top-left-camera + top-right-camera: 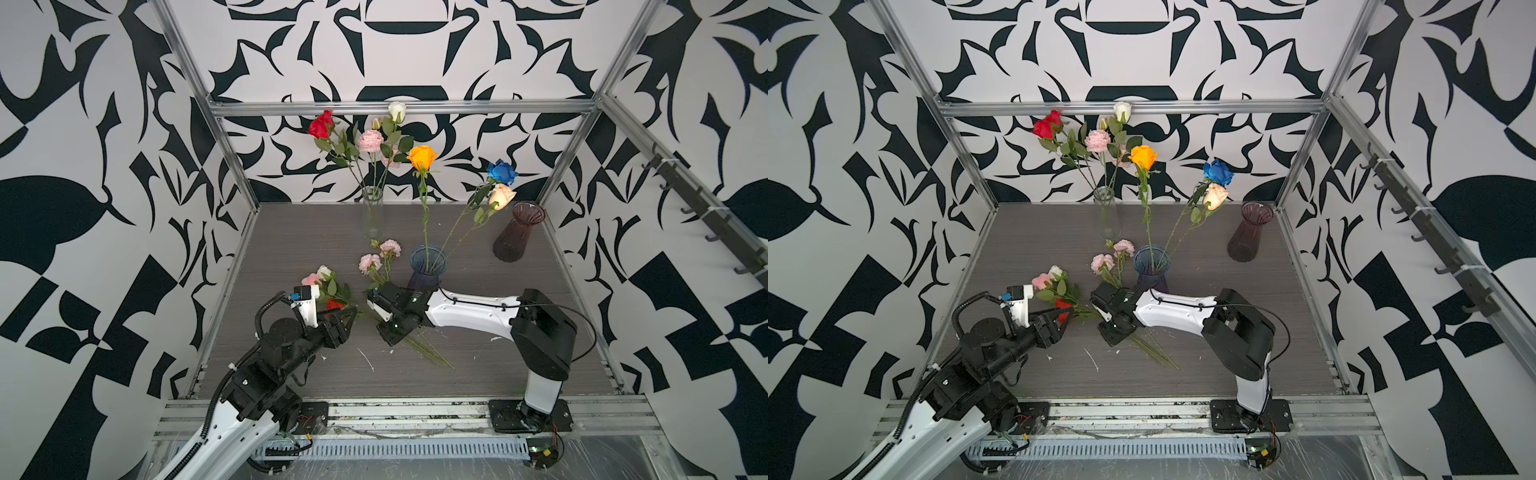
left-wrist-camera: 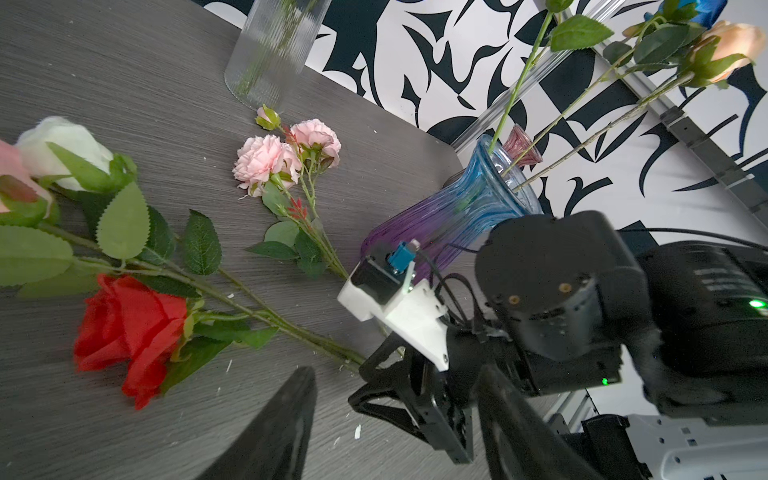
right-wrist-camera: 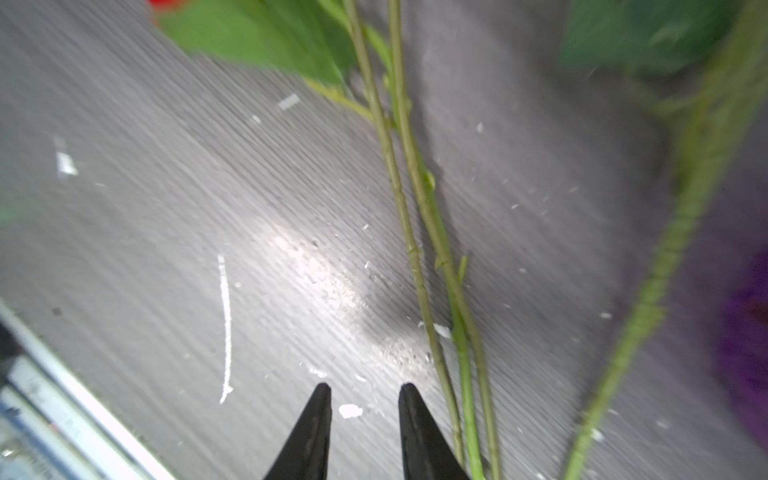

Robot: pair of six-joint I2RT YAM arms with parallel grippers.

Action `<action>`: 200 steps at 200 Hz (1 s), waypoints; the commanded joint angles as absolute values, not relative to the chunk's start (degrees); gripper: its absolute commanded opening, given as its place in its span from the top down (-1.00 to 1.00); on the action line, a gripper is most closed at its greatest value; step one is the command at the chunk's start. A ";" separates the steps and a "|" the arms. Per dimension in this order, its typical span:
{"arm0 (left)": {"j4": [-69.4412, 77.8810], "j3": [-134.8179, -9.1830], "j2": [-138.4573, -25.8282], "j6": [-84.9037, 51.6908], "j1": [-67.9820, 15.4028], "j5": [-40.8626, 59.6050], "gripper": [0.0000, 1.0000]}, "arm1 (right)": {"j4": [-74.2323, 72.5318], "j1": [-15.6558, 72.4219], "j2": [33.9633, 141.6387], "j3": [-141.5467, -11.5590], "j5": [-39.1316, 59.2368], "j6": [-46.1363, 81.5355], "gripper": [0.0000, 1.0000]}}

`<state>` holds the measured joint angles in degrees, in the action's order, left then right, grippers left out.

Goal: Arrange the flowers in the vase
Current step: 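Close the right gripper on the pink rose stem among the loose flowers, then lift the pink rose upright by its stem with the right gripper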

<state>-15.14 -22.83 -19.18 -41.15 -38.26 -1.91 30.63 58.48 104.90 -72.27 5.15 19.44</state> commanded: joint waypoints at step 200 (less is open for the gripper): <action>-13.45 -22.86 -20.23 -42.45 -38.24 -1.32 -0.29 | 30.41 55.19 109.07 -71.93 7.77 16.41 0.99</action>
